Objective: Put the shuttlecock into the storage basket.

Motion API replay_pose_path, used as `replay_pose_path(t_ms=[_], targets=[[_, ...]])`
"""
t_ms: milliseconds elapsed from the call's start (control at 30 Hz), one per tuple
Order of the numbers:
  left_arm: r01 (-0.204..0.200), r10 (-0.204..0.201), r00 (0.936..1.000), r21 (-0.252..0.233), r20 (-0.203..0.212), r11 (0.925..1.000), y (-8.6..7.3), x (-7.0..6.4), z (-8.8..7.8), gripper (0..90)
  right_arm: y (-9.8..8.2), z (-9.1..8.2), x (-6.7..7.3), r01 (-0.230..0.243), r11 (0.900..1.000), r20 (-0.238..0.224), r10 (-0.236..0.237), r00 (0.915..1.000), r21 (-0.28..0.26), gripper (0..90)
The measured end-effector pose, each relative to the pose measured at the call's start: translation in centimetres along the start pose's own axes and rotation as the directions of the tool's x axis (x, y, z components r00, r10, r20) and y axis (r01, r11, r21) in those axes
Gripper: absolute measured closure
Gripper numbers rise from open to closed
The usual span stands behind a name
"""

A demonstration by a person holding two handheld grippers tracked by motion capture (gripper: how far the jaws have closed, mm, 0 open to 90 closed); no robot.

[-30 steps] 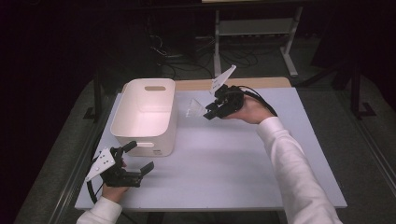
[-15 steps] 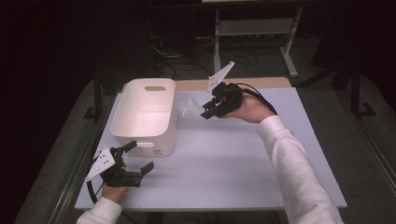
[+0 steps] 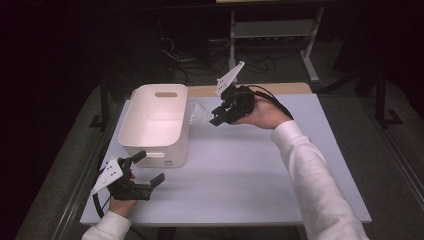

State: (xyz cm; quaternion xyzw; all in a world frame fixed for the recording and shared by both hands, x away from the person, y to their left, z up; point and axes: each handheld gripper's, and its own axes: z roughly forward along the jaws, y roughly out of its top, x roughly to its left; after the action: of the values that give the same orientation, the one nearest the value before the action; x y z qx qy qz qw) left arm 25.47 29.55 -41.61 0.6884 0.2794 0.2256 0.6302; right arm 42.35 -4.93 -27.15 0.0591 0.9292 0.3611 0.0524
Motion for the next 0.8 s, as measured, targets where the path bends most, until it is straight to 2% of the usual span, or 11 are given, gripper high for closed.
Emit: replay_pose_path(t_ms=[367,600,800], targets=[[0.016,-0.016,0.9999,-0.006,0.000,0.9999,0.0,-0.1,0.0,0.0,1.8,0.4,0.3,0.027,1.000,-0.002,-0.027,0.9996,0.003,64.0],[0.011,-0.011,0.9999,-0.007,0.002,0.9999,0.0,0.0,-0.1,0.0,2.5,1.0,0.4,0.041,0.999,-0.009,-0.041,0.9991,0.005,64.0],[0.015,-0.015,0.9999,-0.004,-0.001,0.9999,0.0,0.0,0.0,0.0,3.0,1.2,0.5,0.038,0.999,-0.013,-0.038,0.9992,0.004,64.1]])
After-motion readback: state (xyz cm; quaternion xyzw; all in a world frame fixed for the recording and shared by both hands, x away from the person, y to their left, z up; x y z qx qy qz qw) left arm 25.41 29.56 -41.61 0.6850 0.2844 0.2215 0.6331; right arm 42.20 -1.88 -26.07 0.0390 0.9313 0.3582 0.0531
